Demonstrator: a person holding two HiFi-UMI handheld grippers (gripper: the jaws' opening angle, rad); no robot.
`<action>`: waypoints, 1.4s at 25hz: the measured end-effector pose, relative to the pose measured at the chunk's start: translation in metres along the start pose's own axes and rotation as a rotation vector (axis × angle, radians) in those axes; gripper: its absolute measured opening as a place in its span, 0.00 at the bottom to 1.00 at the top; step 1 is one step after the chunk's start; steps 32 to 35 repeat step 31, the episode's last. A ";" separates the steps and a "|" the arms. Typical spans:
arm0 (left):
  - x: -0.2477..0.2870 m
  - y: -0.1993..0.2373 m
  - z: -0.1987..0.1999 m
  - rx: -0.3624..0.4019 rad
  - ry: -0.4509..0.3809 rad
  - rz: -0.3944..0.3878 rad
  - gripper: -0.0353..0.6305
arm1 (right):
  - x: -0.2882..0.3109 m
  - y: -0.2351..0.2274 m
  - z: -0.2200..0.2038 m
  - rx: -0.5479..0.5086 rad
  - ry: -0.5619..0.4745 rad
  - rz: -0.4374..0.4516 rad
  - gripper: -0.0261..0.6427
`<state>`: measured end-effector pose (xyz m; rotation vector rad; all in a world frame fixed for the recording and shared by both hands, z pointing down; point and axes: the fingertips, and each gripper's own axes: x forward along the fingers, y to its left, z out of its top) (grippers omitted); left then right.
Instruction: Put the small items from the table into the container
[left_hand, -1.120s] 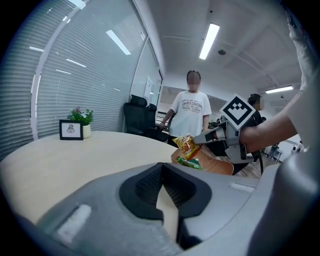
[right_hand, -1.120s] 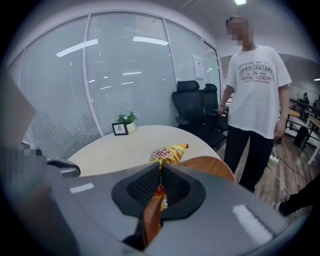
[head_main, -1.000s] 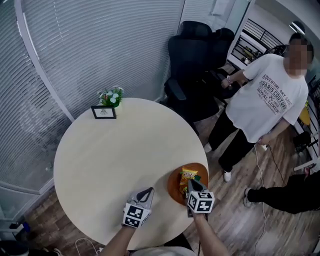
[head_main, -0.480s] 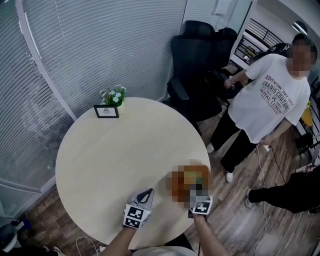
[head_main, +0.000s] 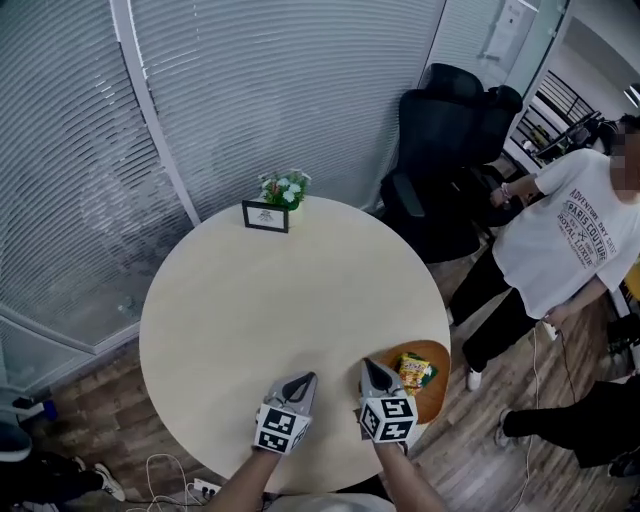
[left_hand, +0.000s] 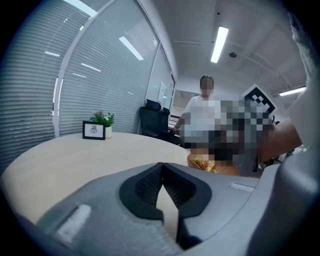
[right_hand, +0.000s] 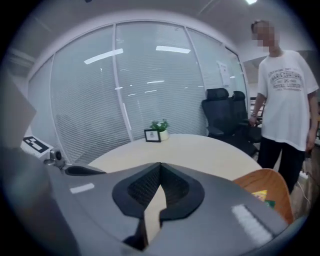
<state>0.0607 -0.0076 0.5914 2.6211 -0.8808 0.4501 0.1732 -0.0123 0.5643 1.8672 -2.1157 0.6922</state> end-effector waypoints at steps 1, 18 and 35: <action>-0.007 0.007 0.002 -0.002 -0.008 0.020 0.05 | 0.009 0.020 -0.003 -0.007 0.017 0.041 0.04; -0.113 0.077 0.008 -0.125 -0.090 0.443 0.05 | 0.038 0.161 -0.011 -0.158 0.118 0.437 0.04; -0.105 0.033 0.028 -0.142 -0.130 0.563 0.05 | 0.004 0.125 0.006 -0.187 0.047 0.531 0.04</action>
